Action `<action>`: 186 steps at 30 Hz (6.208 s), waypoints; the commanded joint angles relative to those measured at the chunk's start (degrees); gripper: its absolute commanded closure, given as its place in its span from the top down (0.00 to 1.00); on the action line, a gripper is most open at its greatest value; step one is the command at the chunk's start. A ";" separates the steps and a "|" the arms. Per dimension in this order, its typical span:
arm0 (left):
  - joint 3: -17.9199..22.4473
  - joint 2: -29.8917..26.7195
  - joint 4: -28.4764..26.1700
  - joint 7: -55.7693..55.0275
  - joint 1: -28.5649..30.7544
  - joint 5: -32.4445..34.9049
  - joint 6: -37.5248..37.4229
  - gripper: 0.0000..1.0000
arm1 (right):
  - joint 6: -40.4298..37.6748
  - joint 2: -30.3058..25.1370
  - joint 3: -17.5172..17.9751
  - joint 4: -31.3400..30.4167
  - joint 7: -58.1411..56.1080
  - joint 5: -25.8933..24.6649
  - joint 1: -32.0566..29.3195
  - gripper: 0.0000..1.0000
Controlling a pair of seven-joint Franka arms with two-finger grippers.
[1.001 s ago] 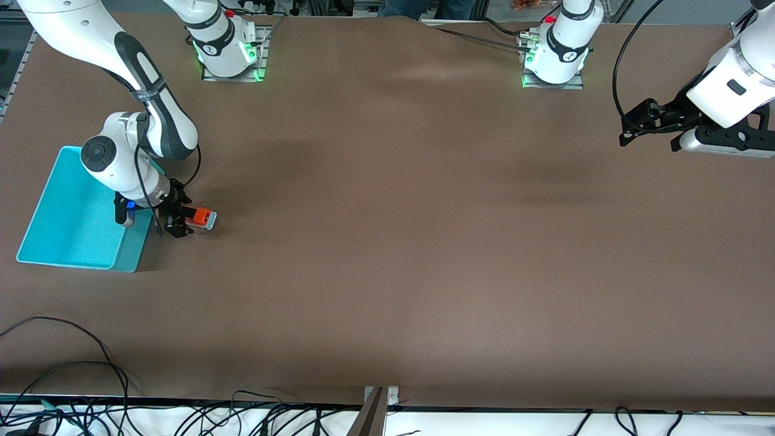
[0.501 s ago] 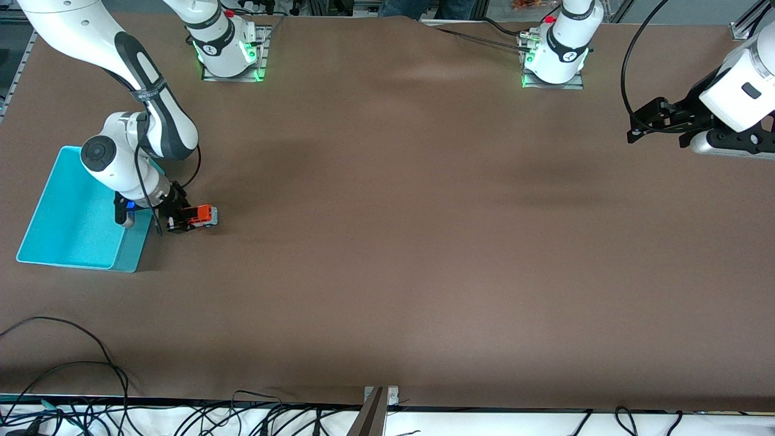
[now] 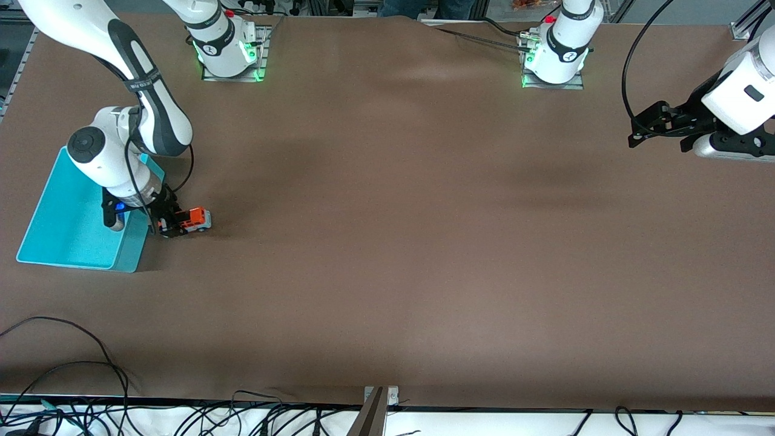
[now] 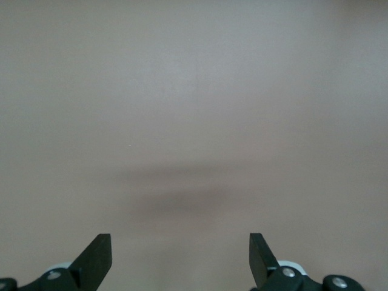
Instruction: Wind up bus and store in blue box
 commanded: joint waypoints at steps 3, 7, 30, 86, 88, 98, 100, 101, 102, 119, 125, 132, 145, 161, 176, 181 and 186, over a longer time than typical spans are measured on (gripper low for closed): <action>-0.43 0.59 1.47 -0.74 0.23 -0.43 -0.10 1.00 | -10.03 -5.42 0.41 1.64 -13.74 0.82 0.13 0.00; -0.43 0.59 1.64 -0.74 0.23 -0.43 -0.10 1.00 | -15.83 -6.74 0.41 3.31 -23.83 0.73 0.22 0.00; -0.52 0.68 1.91 -0.66 -0.03 -0.43 -0.54 1.00 | -30.26 -5.08 -10.66 13.68 -63.66 -13.51 -1.71 0.00; -0.43 0.86 2.08 -0.74 -0.12 -0.43 -1.16 1.00 | -19.89 13.74 -8.65 16.14 -63.86 -21.33 -13.23 1.00; -0.43 0.86 2.08 -0.74 -0.12 -0.43 -1.25 1.00 | -20.15 12.78 -8.38 16.06 -63.85 -21.33 -13.06 1.00; -0.52 0.68 2.08 -0.74 -0.12 -0.43 -1.60 1.00 | -34.02 3.55 -6.45 17.11 -64.12 -20.89 -8.05 1.00; -0.43 0.77 2.08 -0.74 -0.03 -0.43 -1.77 1.00 | -37.36 2.66 -6.27 18.16 -64.20 -20.98 -7.78 1.00; -0.43 0.77 2.08 -0.74 -0.03 -0.43 -1.77 1.00 | -38.68 2.31 -6.27 18.51 -64.29 -20.98 -7.78 1.00; -0.43 0.77 2.08 -0.74 -0.03 -0.43 -1.86 1.00 | -39.83 1.70 -6.19 18.69 -64.55 -21.07 -7.70 1.00; -0.26 0.68 2.08 -0.83 0.23 -0.43 -2.30 1.00 | -45.55 -7.00 0.93 17.46 -62.35 -17.56 -7.69 1.00; -0.34 0.86 2.17 -0.92 -0.03 -0.34 -2.21 1.00 | -48.45 -13.41 1.55 17.90 -64.37 -5.88 -7.69 1.00; -0.70 0.77 2.17 -0.92 -0.21 -0.26 -2.21 1.00 | -54.86 -19.84 1.02 19.21 -66.49 2.48 -7.61 1.00; -0.78 0.42 2.08 -0.83 -0.30 -0.34 -3.79 1.00 | -64.35 -23.18 0.32 28.00 -66.40 9.87 -4.71 1.00; -0.43 0.42 2.17 -0.75 -0.12 -0.34 -4.06 1.00 | -64.27 -20.72 3.75 30.82 -60.25 2.41 -0.05 1.00; -0.52 0.42 2.08 -0.74 0.14 -0.34 -4.06 1.00 | -64.71 -21.07 3.75 31.00 -60.51 1.96 -0.05 1.00; -0.52 0.33 2.08 -0.74 0.05 -0.34 -4.06 1.00 | -64.71 -21.07 3.75 31.00 -60.60 1.96 -0.05 1.00; -0.61 0.33 2.08 -0.83 0.05 -0.34 -4.06 1.00 | -64.62 -21.07 3.92 31.00 -60.16 2.05 0.13 1.00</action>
